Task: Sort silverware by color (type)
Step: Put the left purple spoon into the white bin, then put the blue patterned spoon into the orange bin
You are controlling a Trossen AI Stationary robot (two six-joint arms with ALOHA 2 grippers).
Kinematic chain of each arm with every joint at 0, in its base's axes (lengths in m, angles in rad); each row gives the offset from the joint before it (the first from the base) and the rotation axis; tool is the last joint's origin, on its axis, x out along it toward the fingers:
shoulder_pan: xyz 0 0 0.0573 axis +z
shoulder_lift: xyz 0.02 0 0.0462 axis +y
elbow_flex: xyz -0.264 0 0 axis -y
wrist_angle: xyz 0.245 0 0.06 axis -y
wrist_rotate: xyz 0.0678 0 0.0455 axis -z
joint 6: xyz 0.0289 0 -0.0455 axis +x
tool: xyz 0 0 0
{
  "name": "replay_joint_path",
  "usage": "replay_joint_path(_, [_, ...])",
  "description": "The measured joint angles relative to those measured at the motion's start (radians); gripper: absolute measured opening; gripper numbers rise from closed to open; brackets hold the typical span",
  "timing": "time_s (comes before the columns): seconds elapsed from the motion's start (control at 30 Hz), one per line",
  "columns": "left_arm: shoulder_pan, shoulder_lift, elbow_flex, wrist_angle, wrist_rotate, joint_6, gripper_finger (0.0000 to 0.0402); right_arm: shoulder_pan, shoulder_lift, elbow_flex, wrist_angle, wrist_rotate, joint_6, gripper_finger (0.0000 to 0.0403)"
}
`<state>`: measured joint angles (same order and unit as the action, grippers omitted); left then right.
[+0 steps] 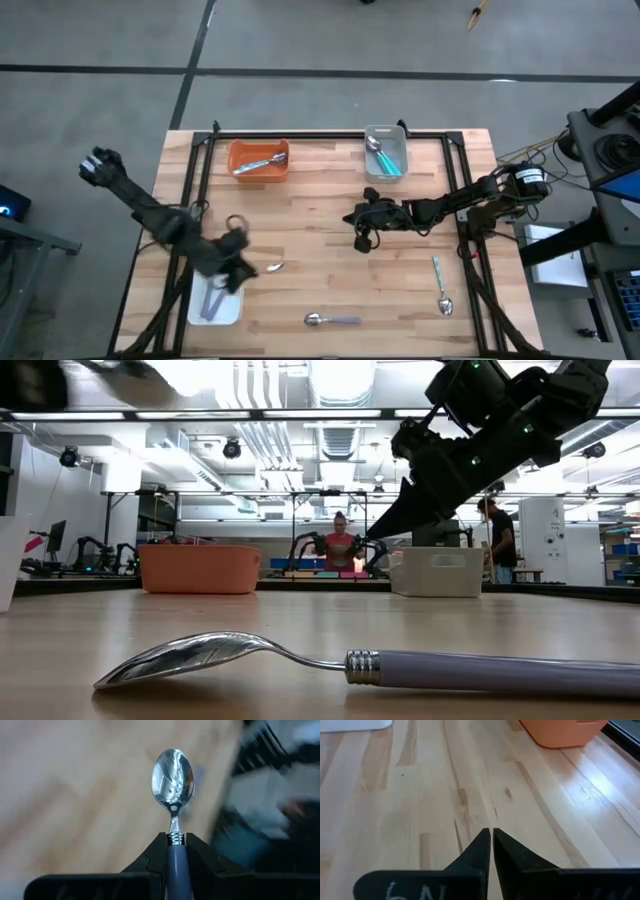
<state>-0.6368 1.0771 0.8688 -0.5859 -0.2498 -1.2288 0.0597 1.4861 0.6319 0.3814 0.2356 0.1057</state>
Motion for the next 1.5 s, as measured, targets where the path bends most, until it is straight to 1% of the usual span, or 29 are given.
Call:
replay_joint_path(0.13, [-0.114,-0.087,0.001,-0.104,0.032,-0.195,0.0031,0.000,-0.001,0.008,-0.002,-0.005,0.004,0.0013])
replay_joint_path(0.23, [-0.179,-0.120,0.001,-0.184,0.067,-0.351,0.0031,0.000,-0.001,0.014,-0.001,-0.006,0.005,0.0013])
replay_joint_path(0.3, [-0.225,-0.123,0.002,-0.269,0.114,-0.463,0.0031,0.000,-0.001,0.017,-0.001,-0.006,0.005,0.0013])
replay_joint_path(0.37, [-0.262,-0.108,-0.001,-0.359,0.135,-0.578,0.0032,0.000,-0.001,0.017,-0.001,-0.006,0.005,0.0013])
replay_joint_path(0.47, [-0.299,-0.072,-0.002,-0.417,0.152,-0.693,0.0032,0.000,-0.001,0.017,-0.001,-0.006,0.006,0.0013])
replay_joint_path(0.63, [-0.303,0.013,-0.002,-0.454,0.156,-0.739,0.0033,-0.001,-0.001,0.017,-0.001,-0.006,-0.012,0.0013])
replay_joint_path(0.83, [-0.304,0.157,-0.005,-0.461,0.156,-0.817,0.0033,-0.001,-0.001,0.017,-0.002,-0.006,-0.012,0.0013])
replay_joint_path(0.93, [-0.304,0.226,-0.002,-0.461,0.156,-0.815,0.0033,-0.001,-0.001,0.017,-0.002,-0.006,-0.014,0.0013])
replay_joint_path(1.13, [-0.304,0.323,0.016,-0.450,0.155,-0.757,0.0036,-0.001,-0.001,0.017,-0.002,-0.006,-0.025,0.0013])
replay_joint_path(1.23, [-0.304,0.360,0.023,-0.444,0.155,-0.750,0.0050,-0.001,-0.001,0.017,-0.002,-0.006,-0.025,0.0013])
replay_joint_path(1.37, [-0.304,0.403,0.036,-0.444,0.156,-0.747,0.0081,-0.001,-0.001,0.017,-0.002,-0.006,-0.026,0.0013])
replay_joint_path(1.5, [-0.304,0.425,0.050,-0.450,0.157,-0.746,0.0103,-0.001,-0.001,0.017,-0.002,-0.006,-0.027,0.0013])
